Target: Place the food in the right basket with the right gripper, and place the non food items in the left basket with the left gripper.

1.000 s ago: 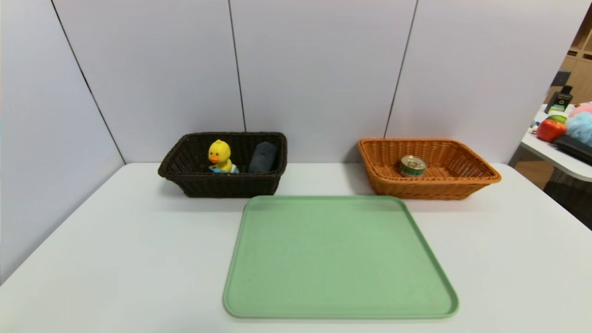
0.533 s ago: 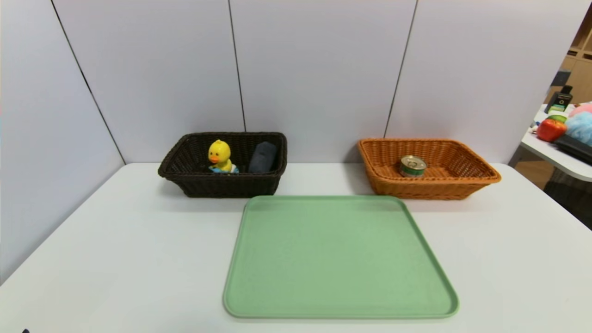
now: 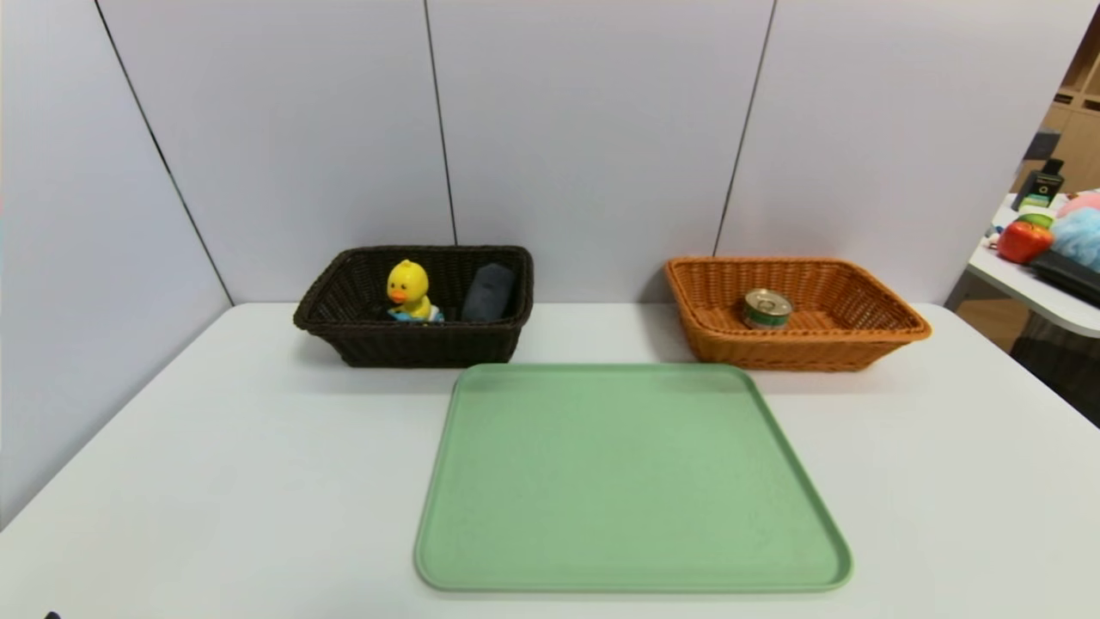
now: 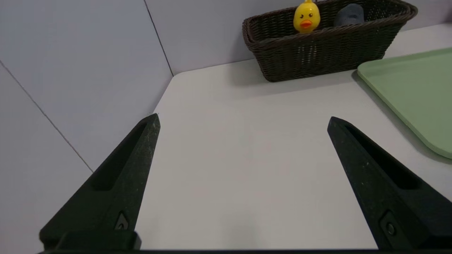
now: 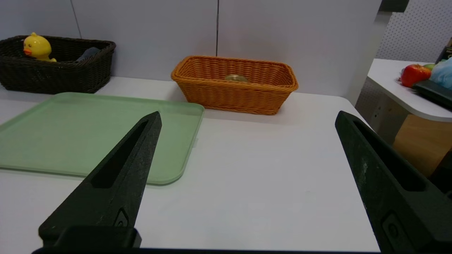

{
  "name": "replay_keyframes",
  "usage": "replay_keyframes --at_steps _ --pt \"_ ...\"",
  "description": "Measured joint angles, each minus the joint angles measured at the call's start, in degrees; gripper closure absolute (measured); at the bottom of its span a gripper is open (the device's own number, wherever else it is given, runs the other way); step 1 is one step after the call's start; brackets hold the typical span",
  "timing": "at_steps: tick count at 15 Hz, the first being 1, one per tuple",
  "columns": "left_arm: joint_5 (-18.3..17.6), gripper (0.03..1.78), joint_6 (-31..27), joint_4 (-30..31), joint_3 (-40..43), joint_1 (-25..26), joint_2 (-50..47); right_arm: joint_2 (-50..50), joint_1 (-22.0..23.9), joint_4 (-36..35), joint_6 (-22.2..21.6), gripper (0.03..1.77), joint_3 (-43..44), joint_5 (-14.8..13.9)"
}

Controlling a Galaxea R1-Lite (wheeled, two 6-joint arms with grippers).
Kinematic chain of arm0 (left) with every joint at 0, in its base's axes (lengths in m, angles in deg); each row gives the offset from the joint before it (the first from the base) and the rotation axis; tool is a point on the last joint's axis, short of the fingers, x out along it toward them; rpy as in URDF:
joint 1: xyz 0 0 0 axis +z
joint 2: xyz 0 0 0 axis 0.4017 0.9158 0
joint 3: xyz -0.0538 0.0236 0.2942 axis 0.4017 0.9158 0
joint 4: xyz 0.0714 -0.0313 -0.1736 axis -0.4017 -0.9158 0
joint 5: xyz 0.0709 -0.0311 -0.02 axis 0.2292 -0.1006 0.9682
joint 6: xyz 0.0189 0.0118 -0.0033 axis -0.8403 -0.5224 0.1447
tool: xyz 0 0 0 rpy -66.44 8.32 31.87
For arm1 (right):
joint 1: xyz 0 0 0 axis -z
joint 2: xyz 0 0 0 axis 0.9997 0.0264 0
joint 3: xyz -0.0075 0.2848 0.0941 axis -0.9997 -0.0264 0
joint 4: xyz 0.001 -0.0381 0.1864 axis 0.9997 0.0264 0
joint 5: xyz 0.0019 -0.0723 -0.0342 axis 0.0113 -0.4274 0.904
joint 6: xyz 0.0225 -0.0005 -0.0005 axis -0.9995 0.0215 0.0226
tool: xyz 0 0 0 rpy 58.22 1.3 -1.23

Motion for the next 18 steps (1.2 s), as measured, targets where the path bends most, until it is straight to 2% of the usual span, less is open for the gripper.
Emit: replay_keyframes --at_steps 4,8,10,14,18 --pt "-1.4 0.12 0.1 -2.4 4.5 -0.3 -4.2 0.0 0.0 -12.3 0.0 0.11 -10.6 -0.6" --pt "-2.0 0.12 2.5 -6.7 5.4 -0.4 -6.8 0.0 0.0 -22.4 0.3 0.1 -19.4 -0.8" --pt "-2.7 0.12 3.4 -9.8 5.4 -0.4 -7.2 0.0 0.0 -21.2 0.0 0.1 -20.7 -0.8" --pt "-2.9 0.12 5.5 -10.0 5.4 -0.4 -7.4 0.0 0.0 -15.0 0.1 0.1 -21.2 -0.9" --pt "-2.7 0.12 6.8 -9.8 5.4 -0.4 -7.4 0.0 0.0 -10.9 -1.1 0.1 -21.2 -2.9"
